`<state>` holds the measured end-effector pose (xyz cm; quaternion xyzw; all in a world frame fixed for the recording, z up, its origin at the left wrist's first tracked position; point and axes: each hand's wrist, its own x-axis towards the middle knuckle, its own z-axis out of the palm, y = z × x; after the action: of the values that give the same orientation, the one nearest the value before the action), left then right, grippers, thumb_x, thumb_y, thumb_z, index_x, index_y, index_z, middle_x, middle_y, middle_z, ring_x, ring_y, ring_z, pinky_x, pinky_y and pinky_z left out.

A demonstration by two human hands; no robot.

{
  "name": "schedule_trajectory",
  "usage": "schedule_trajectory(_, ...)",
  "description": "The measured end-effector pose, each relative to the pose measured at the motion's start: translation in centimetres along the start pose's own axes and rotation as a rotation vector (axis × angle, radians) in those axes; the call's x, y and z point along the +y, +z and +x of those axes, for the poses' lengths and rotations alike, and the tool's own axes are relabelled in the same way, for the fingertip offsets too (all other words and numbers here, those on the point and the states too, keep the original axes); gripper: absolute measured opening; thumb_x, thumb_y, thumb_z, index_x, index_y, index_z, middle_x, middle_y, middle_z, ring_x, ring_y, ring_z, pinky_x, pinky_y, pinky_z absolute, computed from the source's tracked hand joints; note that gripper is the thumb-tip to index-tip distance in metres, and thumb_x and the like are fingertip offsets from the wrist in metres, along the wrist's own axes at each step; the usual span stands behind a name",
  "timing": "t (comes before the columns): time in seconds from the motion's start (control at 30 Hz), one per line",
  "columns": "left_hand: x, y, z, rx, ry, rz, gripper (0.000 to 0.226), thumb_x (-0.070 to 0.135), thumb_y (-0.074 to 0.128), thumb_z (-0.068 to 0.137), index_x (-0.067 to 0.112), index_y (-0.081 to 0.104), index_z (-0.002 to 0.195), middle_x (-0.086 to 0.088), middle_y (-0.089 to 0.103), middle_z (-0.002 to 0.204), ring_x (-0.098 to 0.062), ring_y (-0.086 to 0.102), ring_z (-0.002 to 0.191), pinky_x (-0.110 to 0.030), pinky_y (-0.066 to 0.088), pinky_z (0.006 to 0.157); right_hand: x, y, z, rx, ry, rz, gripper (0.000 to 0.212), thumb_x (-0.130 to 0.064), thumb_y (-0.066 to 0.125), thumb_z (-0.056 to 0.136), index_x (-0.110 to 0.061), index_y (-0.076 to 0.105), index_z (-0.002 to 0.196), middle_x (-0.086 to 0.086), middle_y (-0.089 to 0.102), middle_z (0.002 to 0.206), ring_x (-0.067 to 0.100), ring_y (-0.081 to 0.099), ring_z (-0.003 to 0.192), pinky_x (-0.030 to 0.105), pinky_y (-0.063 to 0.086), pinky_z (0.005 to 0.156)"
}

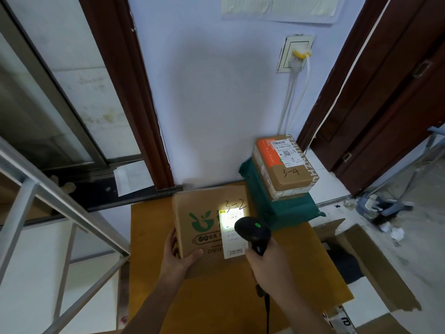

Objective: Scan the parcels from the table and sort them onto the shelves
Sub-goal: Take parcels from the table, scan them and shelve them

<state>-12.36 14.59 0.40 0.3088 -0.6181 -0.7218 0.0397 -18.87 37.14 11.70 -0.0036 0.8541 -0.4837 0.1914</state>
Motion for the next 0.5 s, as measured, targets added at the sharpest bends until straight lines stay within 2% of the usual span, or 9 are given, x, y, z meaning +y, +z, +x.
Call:
schedule_trajectory(0.17, 0.0, -1.9, -1.4, -0.023, 0.000, -0.013, 0.129, 0.035, 0.104, 0.055, 0.043, 0.028, 0.158, 0.007, 0.058, 0.141, -0.017, 0.062, 0.121, -0.033, 0.064, 0.077, -0.7, 1.8, -2.7, 0.071, 0.024, -0.043, 0.013, -0.016, 0.069, 0.089, -0.022, 0.056, 0.090, 0.007, 0.061, 0.065, 0.015, 0.059, 0.050, 0.033, 0.056, 0.054)
schedule_trajectory(0.23, -0.1, -2.8, -2.1, -0.036, -0.002, -0.012, 0.133, 0.039, 0.104, 0.051, 0.042, 0.028, 0.159, 0.008, 0.058, 0.140, -0.017, 0.062, 0.120, -0.032, 0.065, 0.075, -0.9, 2.5, -3.9, 0.076, 0.024, -0.040, 0.012, -0.015, 0.069, 0.089, -0.019, 0.057, 0.088, 0.010, 0.061, 0.065, 0.015, 0.059, 0.050, 0.033, 0.055, 0.053)
schedule_trajectory(0.37, -1.0, -4.4, -3.4, -0.043, -0.004, -0.026, 0.122, 0.024, 0.099, 0.063, 0.040, 0.027, 0.160, 0.008, 0.056, 0.143, -0.016, 0.062, 0.121, -0.033, 0.065, 0.078, -1.3, 3.5, -6.1, 0.055, 0.017, -0.025, 0.012, -0.011, 0.067, 0.089, -0.016, 0.056, 0.087, 0.006, 0.057, 0.062, 0.017, 0.057, 0.051, 0.028, 0.051, 0.051)
schedule_trajectory(0.5, -1.7, -6.2, -5.8, -0.022, -0.007, -0.023, 0.138, 0.048, 0.104, 0.045, 0.043, 0.028, 0.159, 0.011, 0.058, 0.140, -0.015, 0.062, 0.121, -0.037, 0.062, 0.086, -1.4, 4.6, -8.2, -0.005, 0.039, -0.030, 0.013, -0.011, 0.067, 0.089, -0.017, 0.056, 0.092, 0.006, 0.058, 0.064, 0.018, 0.057, 0.053, 0.033, 0.052, 0.055)
